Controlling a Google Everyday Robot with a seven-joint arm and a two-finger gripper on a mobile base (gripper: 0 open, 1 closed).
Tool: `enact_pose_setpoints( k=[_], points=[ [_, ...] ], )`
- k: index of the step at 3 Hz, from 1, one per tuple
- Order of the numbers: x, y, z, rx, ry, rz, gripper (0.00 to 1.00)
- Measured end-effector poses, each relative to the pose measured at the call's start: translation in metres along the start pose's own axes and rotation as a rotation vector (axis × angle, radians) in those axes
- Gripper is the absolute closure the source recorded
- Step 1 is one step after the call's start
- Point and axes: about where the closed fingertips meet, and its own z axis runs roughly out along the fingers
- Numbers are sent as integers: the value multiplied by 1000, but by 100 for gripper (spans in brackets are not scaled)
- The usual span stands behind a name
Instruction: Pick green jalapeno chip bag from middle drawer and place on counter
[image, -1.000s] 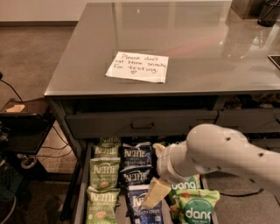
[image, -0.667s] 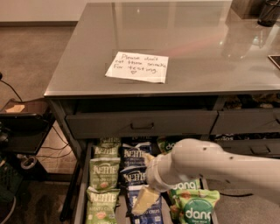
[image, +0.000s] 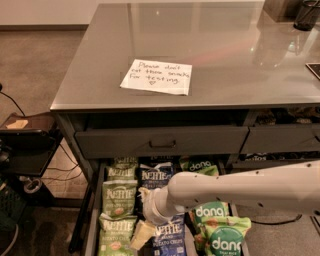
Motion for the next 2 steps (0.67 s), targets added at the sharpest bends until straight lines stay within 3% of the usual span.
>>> enact_pose_setpoints(
  k=[2],
  points=[
    [6, 1, 71, -92, -63, 35, 0]
  ],
)
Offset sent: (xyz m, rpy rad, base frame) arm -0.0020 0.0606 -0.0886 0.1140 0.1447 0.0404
